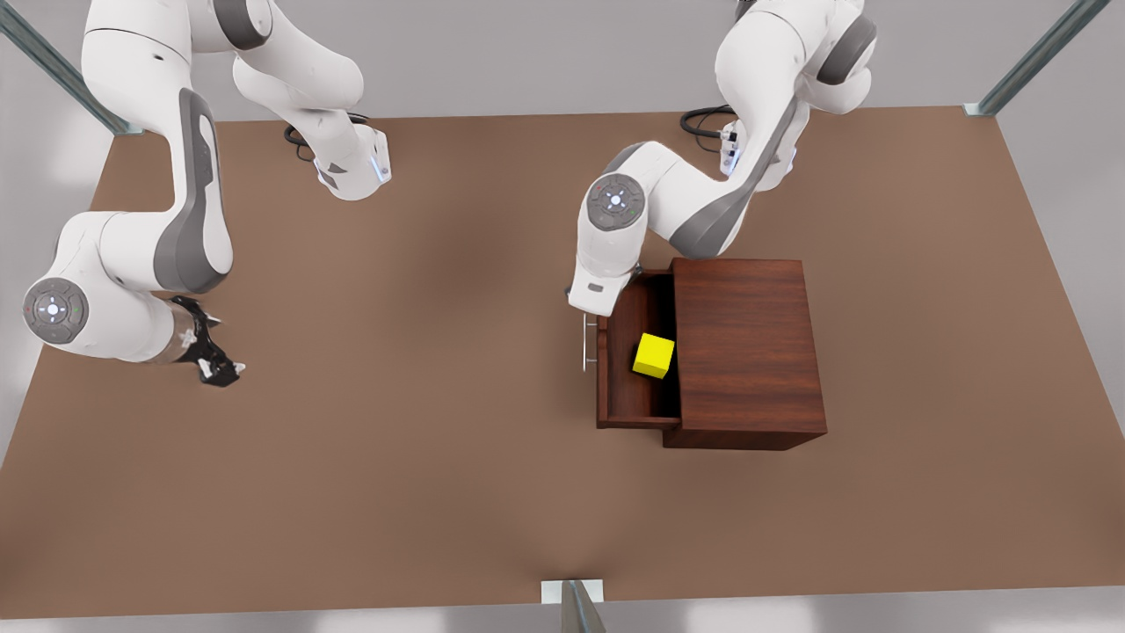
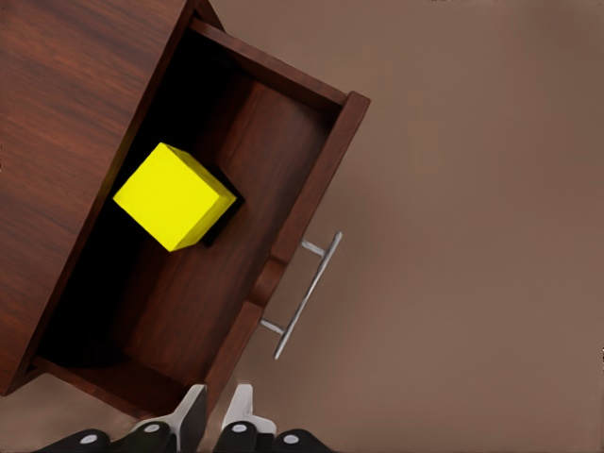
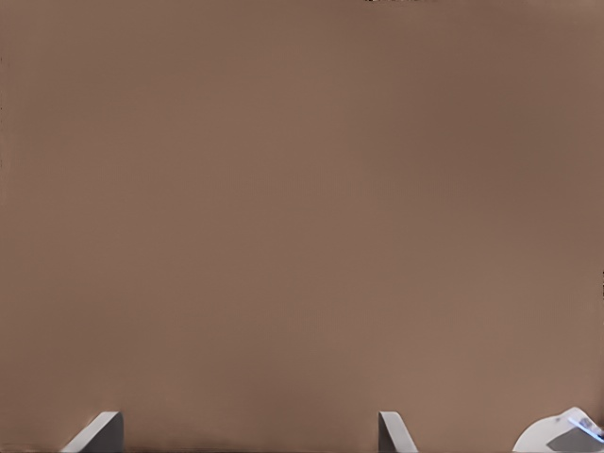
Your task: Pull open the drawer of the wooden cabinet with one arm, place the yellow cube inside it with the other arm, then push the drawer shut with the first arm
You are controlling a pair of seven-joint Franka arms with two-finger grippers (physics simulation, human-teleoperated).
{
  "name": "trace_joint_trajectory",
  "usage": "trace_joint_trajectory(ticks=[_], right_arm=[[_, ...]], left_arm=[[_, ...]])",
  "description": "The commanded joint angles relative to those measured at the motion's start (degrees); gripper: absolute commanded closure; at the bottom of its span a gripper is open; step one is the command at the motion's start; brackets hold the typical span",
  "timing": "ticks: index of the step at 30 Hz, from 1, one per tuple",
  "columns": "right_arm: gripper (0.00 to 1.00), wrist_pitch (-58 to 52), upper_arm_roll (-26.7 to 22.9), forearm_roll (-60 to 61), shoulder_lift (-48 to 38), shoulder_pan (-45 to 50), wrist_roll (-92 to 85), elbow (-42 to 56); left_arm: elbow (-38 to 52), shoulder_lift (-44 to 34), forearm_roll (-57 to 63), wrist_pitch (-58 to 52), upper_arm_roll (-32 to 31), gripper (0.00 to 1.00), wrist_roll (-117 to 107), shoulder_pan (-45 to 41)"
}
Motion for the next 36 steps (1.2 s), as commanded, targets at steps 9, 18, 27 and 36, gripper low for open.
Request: trace_joint_trajectory(ticks=[9, 18, 27, 36], right_arm=[[0.0, -1.5, 0.0, 0.1, -0.1, -0.3, -53.4, 0.1], [0.0, -1.5, 0.1, 0.2, -0.1, -0.2, -53.2, 0.5], [0.0, -1.5, 0.2, 0.1, -0.1, -0.2, -52.9, 0.7], [0.0, -1.5, 0.1, 0.1, -0.1, -0.2, -52.9, 0.7]], left_arm=[[-0.3, 8.2, -2.3, 14.1, 1.7, 1.0, -103.4, -3.7], [-0.3, 13.5, 2.8, 19.8, 2.4, 1.0, -104.1, -6.4], [-0.6, 14.2, 4.1, 20.4, 2.3, 1.0, -87.1, -7.6], [-1.3, 14.1, 4.0, 17.6, 3.8, 1.0, -74.2, -4.5]])
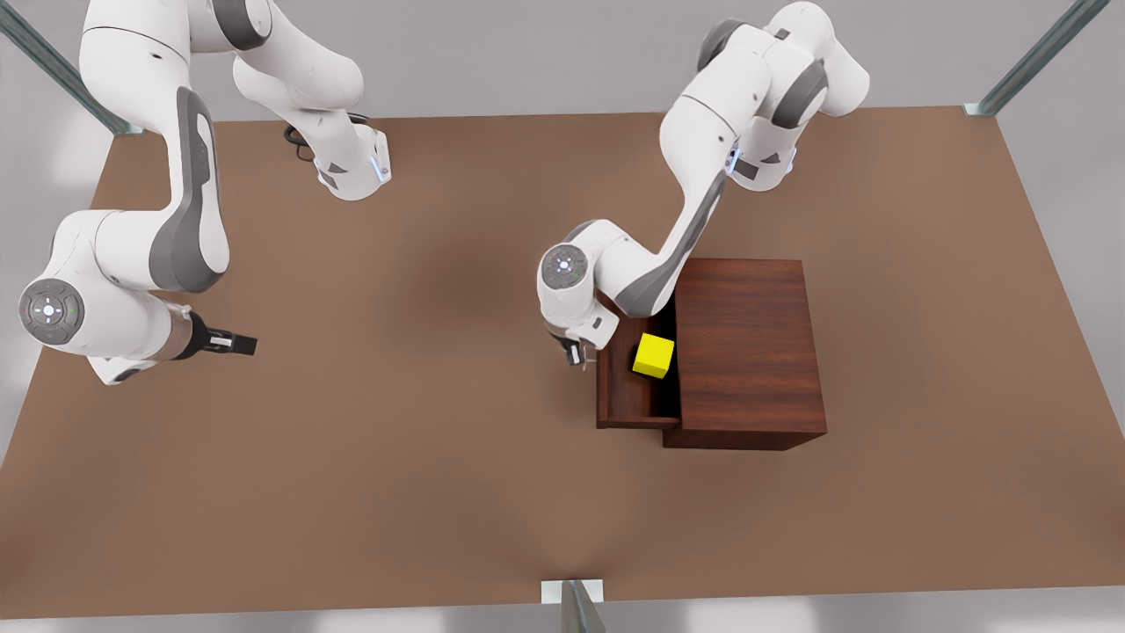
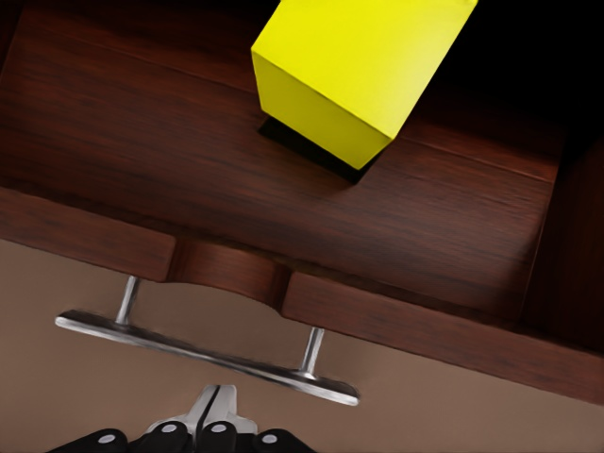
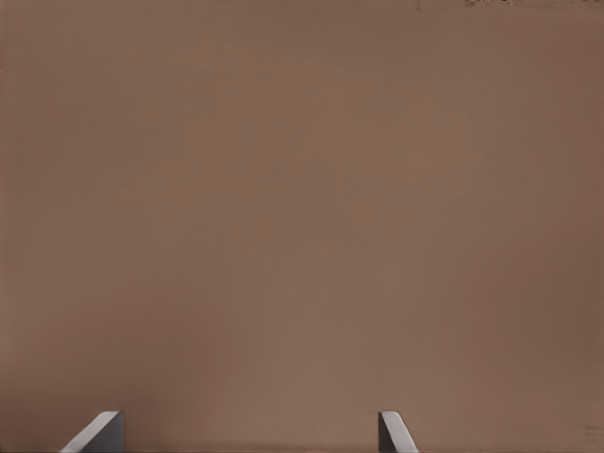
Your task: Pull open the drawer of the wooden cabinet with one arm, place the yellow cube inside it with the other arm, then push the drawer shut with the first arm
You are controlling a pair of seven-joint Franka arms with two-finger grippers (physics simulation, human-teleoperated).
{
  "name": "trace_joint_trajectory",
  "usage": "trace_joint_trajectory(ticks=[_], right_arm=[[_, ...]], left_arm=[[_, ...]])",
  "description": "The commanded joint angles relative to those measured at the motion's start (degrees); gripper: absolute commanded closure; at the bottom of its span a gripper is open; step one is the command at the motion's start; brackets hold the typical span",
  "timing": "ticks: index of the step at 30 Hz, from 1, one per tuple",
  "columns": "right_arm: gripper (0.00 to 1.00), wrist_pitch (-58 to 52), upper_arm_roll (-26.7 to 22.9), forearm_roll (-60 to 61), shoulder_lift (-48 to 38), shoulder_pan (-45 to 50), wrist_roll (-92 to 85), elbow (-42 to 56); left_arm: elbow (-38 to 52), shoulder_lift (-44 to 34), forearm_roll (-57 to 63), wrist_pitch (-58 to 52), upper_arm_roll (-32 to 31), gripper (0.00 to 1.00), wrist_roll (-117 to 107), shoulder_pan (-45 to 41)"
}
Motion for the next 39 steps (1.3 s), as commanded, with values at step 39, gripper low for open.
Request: trace_joint_trajectory(ticks=[39], right_arm=[[0.0, 0.0, 0.0, 0.1, 0.0, 0.0, -7.1, 0.1]], left_arm=[[-10.4, -6.1, 0.3, -6.8, 2.1, 1.0, 28.4, 7.1]])
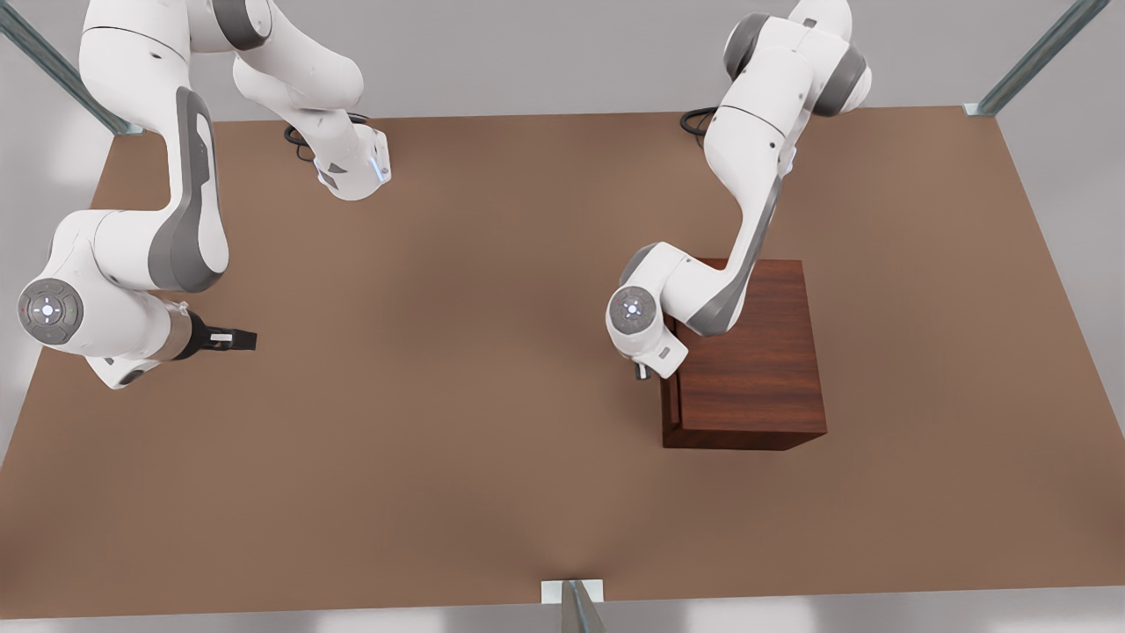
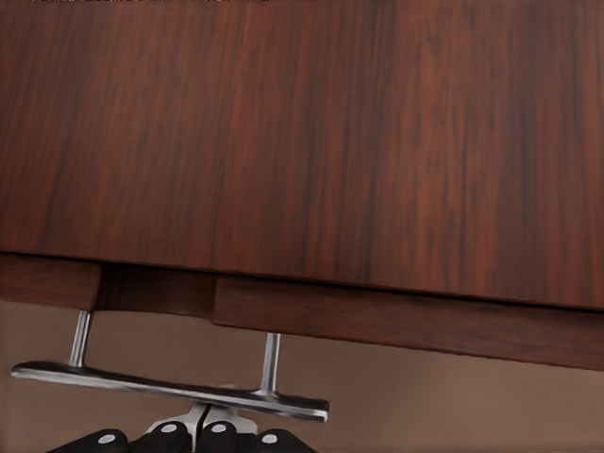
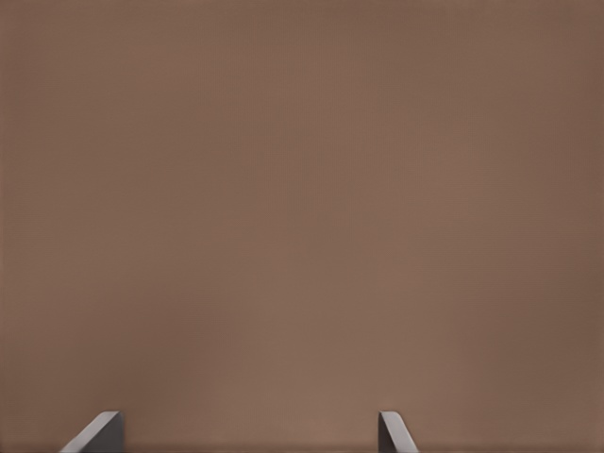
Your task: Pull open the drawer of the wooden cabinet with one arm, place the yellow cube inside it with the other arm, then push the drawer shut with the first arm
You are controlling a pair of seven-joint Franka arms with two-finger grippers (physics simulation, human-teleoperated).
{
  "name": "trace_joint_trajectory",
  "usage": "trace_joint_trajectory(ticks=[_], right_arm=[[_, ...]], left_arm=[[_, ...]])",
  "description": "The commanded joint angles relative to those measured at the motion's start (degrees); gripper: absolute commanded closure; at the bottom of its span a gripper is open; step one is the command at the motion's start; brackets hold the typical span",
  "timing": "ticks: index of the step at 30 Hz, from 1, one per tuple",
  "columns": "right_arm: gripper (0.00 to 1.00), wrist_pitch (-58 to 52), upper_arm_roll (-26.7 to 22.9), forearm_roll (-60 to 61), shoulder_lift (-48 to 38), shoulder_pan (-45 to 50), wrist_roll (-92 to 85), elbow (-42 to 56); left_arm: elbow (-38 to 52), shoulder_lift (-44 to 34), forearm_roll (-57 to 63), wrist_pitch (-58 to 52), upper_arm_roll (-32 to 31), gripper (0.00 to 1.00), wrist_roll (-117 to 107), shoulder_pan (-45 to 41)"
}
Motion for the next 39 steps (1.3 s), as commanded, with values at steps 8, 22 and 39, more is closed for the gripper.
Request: trace_joint_trajectory(ticks=[8, 22, 39], right_arm=[[0.0, 0.0, 0.0, -0.1, -0.1, 0.0, -0.8, 0.0], [0.0, 0.0, 0.0, -0.1, -0.1, 0.0, -0.8, 0.0], [0.0, 0.0, 0.0, -0.1, -0.1, -0.1, -0.7, 0.0]], left_arm=[[-0.9, -0.8, 0.0, -0.5, 1.4, 1.0, 9.3, 0.0], [10.3, -5.7, -2.6, -16.5, 2.7, 0.0, 24.3, 1.0], [5.1, -19.0, -11.6, -15.7, 3.4, 0.0, 143.4, 34.4]])
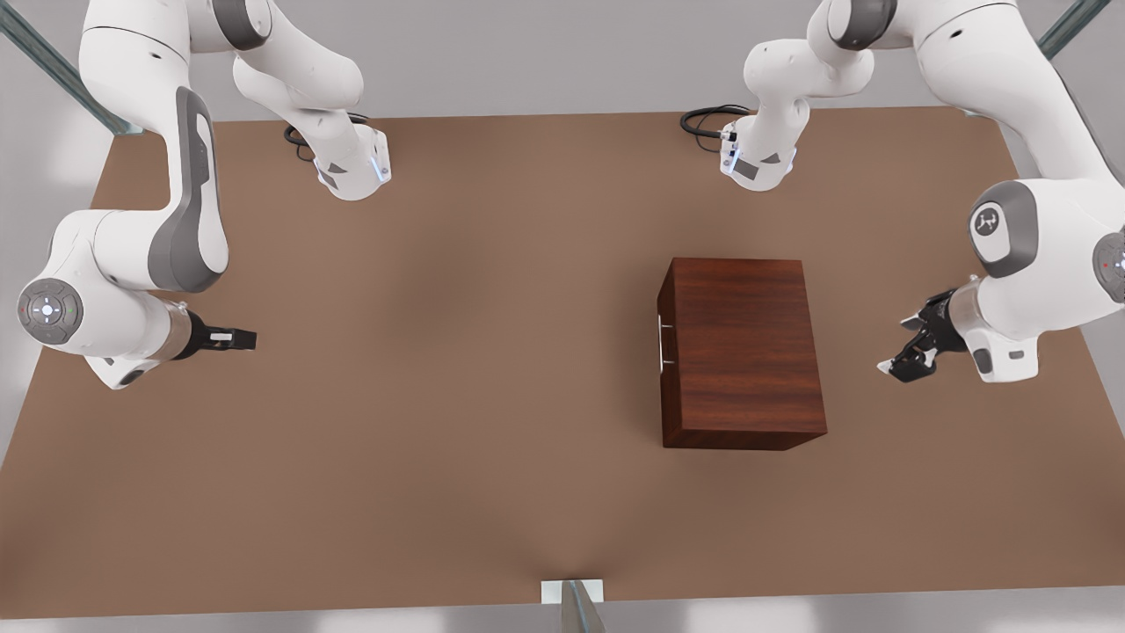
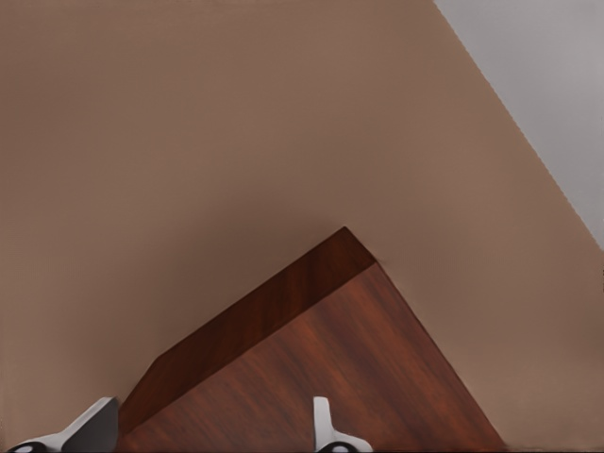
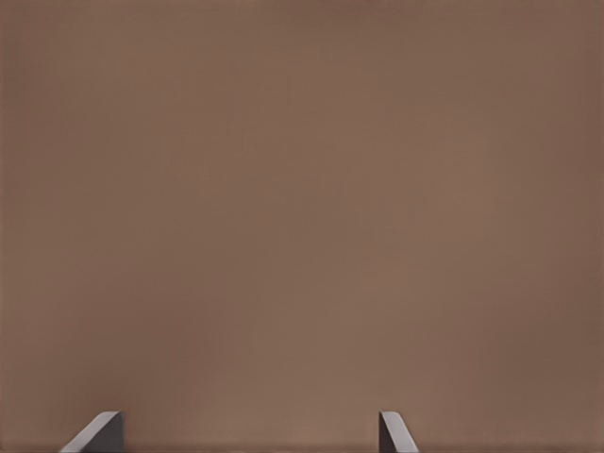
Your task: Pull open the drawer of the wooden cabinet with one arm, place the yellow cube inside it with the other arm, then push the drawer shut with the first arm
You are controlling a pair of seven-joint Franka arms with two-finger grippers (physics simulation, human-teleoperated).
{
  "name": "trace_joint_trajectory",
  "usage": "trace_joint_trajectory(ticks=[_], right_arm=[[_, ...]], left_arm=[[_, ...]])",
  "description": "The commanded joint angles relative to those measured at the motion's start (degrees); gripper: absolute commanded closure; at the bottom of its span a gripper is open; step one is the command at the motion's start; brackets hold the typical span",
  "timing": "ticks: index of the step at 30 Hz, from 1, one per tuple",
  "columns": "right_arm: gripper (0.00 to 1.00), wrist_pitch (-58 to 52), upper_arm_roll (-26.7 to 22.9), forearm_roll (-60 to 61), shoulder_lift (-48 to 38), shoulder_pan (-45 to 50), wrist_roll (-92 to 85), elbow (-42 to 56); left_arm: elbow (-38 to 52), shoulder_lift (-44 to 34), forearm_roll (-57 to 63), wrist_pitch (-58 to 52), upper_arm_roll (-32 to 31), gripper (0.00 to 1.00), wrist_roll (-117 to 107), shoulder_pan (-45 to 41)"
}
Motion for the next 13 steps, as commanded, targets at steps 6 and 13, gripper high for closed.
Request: trace_joint_trajectory(ticks=[6, 13], right_arm=[[0.0, 0.0, 0.0, 0.0, 0.0, -0.1, -0.1, 0.0], [0.0, 0.0, 0.0, 0.0, 0.0, 0.0, -0.1, 0.0]], left_arm=[[0.0, 0.2, 0.5, 1.0, -0.1, 0.0, 57.3, -0.2], [0.2, 0.3, 0.6, 0.7, 0.0, 0.0, 57.3, -0.2]])
